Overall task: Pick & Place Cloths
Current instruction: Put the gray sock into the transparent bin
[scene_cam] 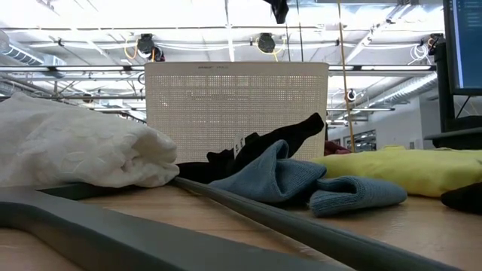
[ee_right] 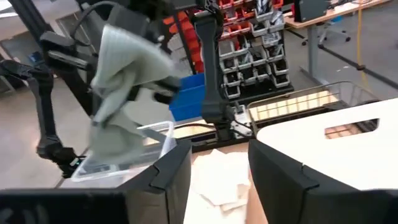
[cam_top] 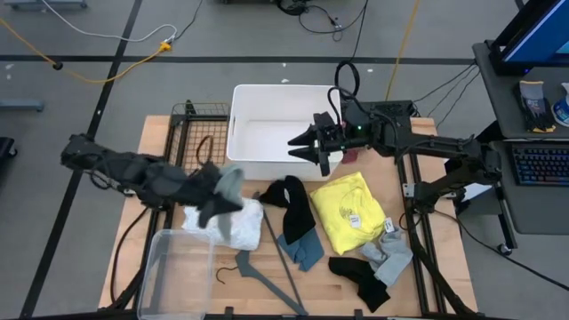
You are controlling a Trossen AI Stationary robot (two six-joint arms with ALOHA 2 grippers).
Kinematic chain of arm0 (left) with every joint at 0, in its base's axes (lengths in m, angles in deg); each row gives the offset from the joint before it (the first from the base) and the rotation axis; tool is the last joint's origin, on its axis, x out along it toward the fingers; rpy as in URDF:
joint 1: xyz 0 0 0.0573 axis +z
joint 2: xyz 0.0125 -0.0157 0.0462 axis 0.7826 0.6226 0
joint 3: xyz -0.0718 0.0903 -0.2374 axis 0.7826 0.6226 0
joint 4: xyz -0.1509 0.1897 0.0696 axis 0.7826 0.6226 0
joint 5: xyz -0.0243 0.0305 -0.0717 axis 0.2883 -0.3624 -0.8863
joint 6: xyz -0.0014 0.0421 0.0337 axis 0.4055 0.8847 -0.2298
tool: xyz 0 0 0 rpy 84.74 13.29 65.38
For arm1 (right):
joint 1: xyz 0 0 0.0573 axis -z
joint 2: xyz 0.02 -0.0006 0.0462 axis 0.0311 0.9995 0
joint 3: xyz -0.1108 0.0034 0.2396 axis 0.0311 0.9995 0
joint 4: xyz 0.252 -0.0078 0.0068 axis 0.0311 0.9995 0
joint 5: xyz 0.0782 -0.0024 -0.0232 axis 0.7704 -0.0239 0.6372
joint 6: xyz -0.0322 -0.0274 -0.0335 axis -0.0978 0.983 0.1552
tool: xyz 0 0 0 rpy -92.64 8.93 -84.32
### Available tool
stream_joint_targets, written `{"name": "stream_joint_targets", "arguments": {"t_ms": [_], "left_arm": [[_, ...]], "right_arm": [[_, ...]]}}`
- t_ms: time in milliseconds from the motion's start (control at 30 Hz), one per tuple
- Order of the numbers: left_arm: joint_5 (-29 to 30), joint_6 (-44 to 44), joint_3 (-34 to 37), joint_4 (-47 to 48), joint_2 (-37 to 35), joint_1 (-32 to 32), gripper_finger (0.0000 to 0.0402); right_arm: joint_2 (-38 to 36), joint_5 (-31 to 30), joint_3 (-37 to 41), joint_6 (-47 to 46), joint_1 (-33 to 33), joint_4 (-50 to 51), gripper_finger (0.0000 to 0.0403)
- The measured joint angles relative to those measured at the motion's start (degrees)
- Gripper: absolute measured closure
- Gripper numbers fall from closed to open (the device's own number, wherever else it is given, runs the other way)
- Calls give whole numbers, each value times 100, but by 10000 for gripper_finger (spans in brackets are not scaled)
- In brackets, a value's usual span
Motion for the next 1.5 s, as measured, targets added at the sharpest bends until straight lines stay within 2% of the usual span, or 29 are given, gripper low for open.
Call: {"name": "stream_joint_targets", "arguments": {"t_ms": [167, 367, 667, 833, 1000, 1167, 1300, 1500], "left_arm": [[-330, -1755, -1, 1206, -76, -782, 393], [-1200, -3934, 1, 2635, 10, -1576, 393], [-1867, -5692, 1, 2862, 420, -2348, 394], [-2402, -6293, 1, 2870, 897, -2687, 394], [-2300, -6462, 3, 2944, 1350, -2810, 390], [-2466, -6488, 5, 2923, 1682, -2826, 394], [-2535, -6579, 175, 2569, 1845, -2934, 393], [-2520, -6916, 801, 1761, 1983, -3121, 386]], "right_arm": [[-1, 0, 2, 83, 81, 10, 252], [-1, -3, 5, 181, 84, 13, 250], [-1, -9, 7, 167, 84, 9, 254], [-3, -15, 7, 161, 84, -10, 253], [-3, -15, 7, 159, 84, -10, 256], [-3, -13, 7, 157, 82, -7, 253], [-3, -13, 7, 157, 78, -8, 254], [-3, -11, 7, 157, 71, -4, 258]]}}
